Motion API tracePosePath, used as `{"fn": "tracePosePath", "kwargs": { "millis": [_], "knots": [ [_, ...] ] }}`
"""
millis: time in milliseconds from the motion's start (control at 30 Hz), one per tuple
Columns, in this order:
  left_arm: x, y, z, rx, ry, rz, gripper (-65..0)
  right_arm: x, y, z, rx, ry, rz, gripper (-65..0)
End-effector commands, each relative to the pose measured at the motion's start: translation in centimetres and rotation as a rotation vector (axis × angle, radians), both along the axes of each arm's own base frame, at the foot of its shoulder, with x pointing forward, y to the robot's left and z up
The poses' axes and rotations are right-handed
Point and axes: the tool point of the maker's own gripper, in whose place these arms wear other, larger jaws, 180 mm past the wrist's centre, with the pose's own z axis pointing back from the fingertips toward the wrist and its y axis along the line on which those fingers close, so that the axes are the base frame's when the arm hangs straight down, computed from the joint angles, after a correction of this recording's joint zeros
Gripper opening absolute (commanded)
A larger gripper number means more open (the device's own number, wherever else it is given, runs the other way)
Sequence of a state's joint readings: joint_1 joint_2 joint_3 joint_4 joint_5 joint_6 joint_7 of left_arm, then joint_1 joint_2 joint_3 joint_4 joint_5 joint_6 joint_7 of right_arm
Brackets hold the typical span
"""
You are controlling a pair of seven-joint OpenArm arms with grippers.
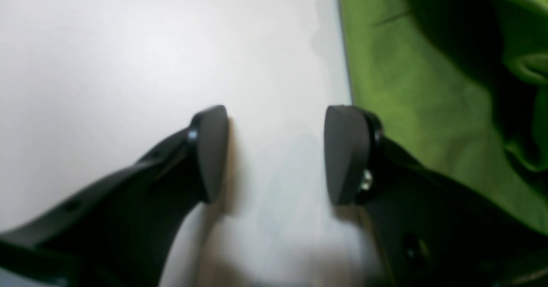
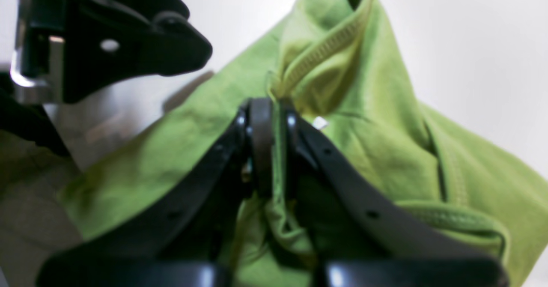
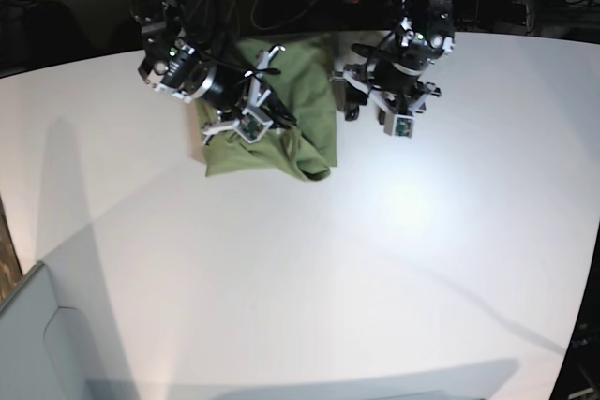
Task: Fold the T-shirt properly
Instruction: 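Lift the strip's other end with the right gripper and fold it over the stack, then hold the folded bundle with the right gripper and press it down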
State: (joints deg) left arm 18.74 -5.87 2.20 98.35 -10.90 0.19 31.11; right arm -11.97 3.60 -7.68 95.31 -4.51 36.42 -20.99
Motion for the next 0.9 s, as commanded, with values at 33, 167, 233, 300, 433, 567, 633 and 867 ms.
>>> {"fn": "tracePosePath", "kwargs": {
  "millis": [33, 167, 233, 300, 433, 567, 633, 867],
  "knots": [
    [-0.2, 0.1, 0.1, 0.002, 0.005, 0.002, -30.5, 0.4, 0.6, 1.3, 0.047, -0.031, 0.005, -65.0],
    [-0.2, 0.1, 0.1, 0.002, 0.01, 0.001, -30.5, 0.6, 1.1, 0.9, 0.064, -0.014, -0.007, -65.0],
    [-0.3, 0.1, 0.3, 0.002, 0.007, 0.0, -30.5, 0.6, 1.1, 0.8, 0.062, -0.011, -0.004, -65.0],
    [-0.6, 0.0, 0.5, 0.0, 0.004, -0.001, -30.4, 0.5, 1.2, 0.8, 0.063, -0.011, -0.001, -65.0],
    [-0.3, -0.1, 1.6, -0.001, -0.027, -0.004, -30.2, 0.5, 1.2, 0.8, 0.065, -0.011, -0.001, -65.0],
    [-0.7, 0.7, 1.7, 0.01, -0.023, 0.013, -30.2, 0.5, 1.3, 0.7, 0.06, -0.007, 0.001, -64.8],
    [-0.9, 1.9, 2.2, 0.023, -0.033, 0.044, -30.2, 0.5, 1.2, 0.7, 0.059, -0.006, 0.001, -64.2],
    [-1.3, 5.2, 5.0, 0.072, -0.093, 0.115, -30.2, 0.2, 1.3, 1.2, 0.063, -0.016, 0.003, -35.6]
  ]
}}
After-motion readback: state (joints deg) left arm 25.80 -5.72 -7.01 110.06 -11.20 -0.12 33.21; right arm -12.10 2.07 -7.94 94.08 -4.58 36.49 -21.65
